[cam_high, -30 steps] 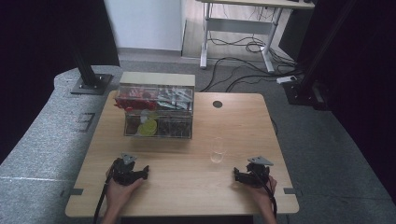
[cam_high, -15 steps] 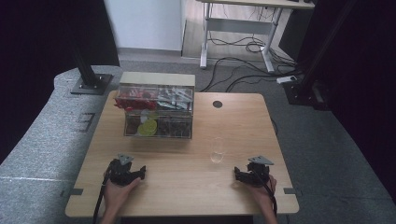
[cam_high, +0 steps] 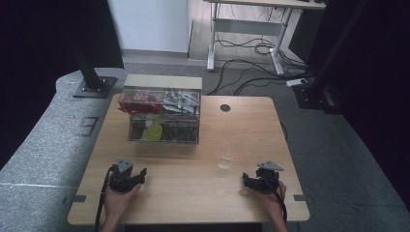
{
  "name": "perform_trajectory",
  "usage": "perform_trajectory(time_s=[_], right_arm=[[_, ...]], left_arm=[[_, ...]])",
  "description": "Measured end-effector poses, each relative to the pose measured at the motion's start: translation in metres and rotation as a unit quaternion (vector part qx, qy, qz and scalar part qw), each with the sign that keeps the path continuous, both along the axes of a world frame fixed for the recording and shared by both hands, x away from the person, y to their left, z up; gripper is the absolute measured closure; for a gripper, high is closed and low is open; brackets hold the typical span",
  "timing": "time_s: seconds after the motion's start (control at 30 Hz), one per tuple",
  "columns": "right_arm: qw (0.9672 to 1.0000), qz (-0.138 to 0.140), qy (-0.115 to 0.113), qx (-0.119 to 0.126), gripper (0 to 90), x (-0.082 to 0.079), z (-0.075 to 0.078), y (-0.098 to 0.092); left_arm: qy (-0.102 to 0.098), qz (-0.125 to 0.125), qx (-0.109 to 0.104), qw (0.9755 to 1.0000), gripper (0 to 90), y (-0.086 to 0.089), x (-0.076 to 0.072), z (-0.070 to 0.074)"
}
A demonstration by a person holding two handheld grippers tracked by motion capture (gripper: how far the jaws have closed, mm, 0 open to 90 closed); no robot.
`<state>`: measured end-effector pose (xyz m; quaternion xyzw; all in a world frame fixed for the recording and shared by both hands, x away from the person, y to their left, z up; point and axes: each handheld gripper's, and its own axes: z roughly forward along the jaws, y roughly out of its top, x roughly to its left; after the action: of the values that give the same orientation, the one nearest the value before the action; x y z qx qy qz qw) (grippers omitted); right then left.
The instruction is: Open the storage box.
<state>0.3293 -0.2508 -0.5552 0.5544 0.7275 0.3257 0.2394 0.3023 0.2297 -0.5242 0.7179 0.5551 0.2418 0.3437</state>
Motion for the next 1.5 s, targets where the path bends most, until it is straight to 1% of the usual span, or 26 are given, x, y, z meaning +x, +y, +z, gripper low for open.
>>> perform_trajectory(time_s=[0.03, 0.07, 0.1, 0.13, 0.17, 0.23, 0.3, 0.33, 0.37, 0.47, 0.57, 0.6, 0.63, 0.7, 0.77, 0.87, 0.9, 0.93, 1.07, 1.23, 1.33, 1.4, 1.5], right_arm=[[1.0, 0.0, 0.0, 0.0, 13.5, 0.0, 0.0, 0.0], [1.0, 0.001, 0.0, -0.001, 13.5, 0.0, 0.0, 0.0], [1.0, 0.001, 0.0, -0.001, 13.5, 0.0, 0.0, 0.0], [1.0, 0.001, -0.001, -0.001, 13.5, 0.0, 0.0, 0.0], [1.0, 0.001, -0.001, -0.001, 13.5, 0.0, 0.0, 0.0], [1.0, 0.001, -0.001, -0.001, 13.5, 0.0, 0.0, 0.0], [1.0, 0.002, -0.001, -0.001, 13.6, 0.0, 0.0, 0.0], [1.0, 0.001, -0.001, 0.0, 13.6, 0.0, 0.0, 0.0], [1.0, 0.002, -0.001, -0.001, 13.7, 0.0, 0.0, -0.001], [1.0, 0.001, -0.001, 0.0, 13.7, 0.001, 0.0, -0.001], [1.0, 0.001, 0.0, 0.0, 13.7, 0.001, 0.0, -0.001], [1.0, 0.001, 0.0, 0.0, 13.7, 0.001, 0.0, -0.001], [1.0, 0.001, -0.001, 0.0, 13.8, 0.001, 0.0, -0.001], [1.0, 0.001, -0.001, 0.0, 13.8, 0.001, 0.0, 0.0], [1.0, 0.0, -0.001, 0.0, 13.8, 0.001, 0.0, 0.0], [1.0, 0.0, 0.0, 0.0, 13.8, 0.001, 0.0, 0.0], [1.0, 0.0, 0.0, 0.0, 13.9, 0.001, 0.0, 0.0], [1.0, 0.0, 0.0, 0.001, 13.8, 0.001, 0.0, 0.0], [1.0, 0.0, 0.0, 0.001, 13.9, 0.001, 0.0, 0.0], [1.0, 0.0, 0.0, 0.0, 13.9, 0.001, 0.0, 0.0], [1.0, 0.0, 0.0, 0.0, 13.9, 0.001, 0.0, 0.0], [1.0, 0.0, 0.0, 0.0, 13.9, 0.001, 0.0, 0.0], [1.0, -0.001, -0.001, 0.0, 13.9, 0.002, 0.0, 0.0]], left_arm=[[0.0, 0.0, 0.0, 1.0, 45.0, 0.0, 0.0, 0.0], [-0.017, -0.003, -0.011, 0.9998, 46.5, 0.0, -0.004, 0.006], [-0.017, -0.003, -0.011, 0.9998, 48.1, 0.0, -0.004, 0.006], [-0.034, -0.006, -0.015, 0.9993, 50.3, 0.0, -0.008, 0.013], [-0.034, -0.006, -0.015, 0.9993, 52.1, 0.0, -0.008, 0.013], [-0.05, -0.007, -0.019, 0.9986, 53.7, 0.0, -0.012, 0.019], [-0.061, -0.008, -0.021, 0.9979, 58.3, 0.001, -0.014, 0.023], [-0.058, -0.016, -0.021, 0.998, 61.7, 0.002, -0.015, 0.026], [-0.056, -0.019, -0.022, 0.998, 62.6, 0.003, -0.015, 0.028], [-0.057, -0.018, -0.022, 0.998, 66.6, 0.006, -0.016, 0.032], [-0.052, -0.022, -0.04, 0.9976, 72.1, 0.012, -0.015, 0.034], [-0.052, -0.022, -0.04, 0.9976, 74.9, 0.012, -0.015, 0.034], [-0.05, -0.022, -0.05, 0.9973, 77.6, 0.014, -0.015, 0.034], [-0.048, -0.024, -0.053, 0.9971, 81.0, 0.015, -0.015, 0.035], [-0.039, -0.031, -0.06, 0.997, 83.0, 0.016, -0.014, 0.036], [-0.036, -0.034, -0.058, 0.9971, 88.3, 0.016, -0.014, 0.037], [-0.035, -0.035, -0.054, 0.9973, 88.3, 0.016, -0.013, 0.037], [-0.032, -0.038, -0.054, 0.9973, 90.0, 0.016, -0.012, 0.036], [-0.028, -0.04, -0.055, 0.9972, 90.0, 0.017, -0.01, 0.036], [-0.024, -0.04, -0.06, 0.9971, 90.0, 0.018, -0.007, 0.033], [-0.021, -0.035, -0.061, 0.9973, 90.0, 0.021, -0.003, 0.031], [-0.027, -0.029, -0.058, 0.9975, 90.0, 0.023, 0.001, 0.03], [-0.03, -0.027, -0.059, 0.9975, 90.0, 0.025, 0.005, 0.03]])
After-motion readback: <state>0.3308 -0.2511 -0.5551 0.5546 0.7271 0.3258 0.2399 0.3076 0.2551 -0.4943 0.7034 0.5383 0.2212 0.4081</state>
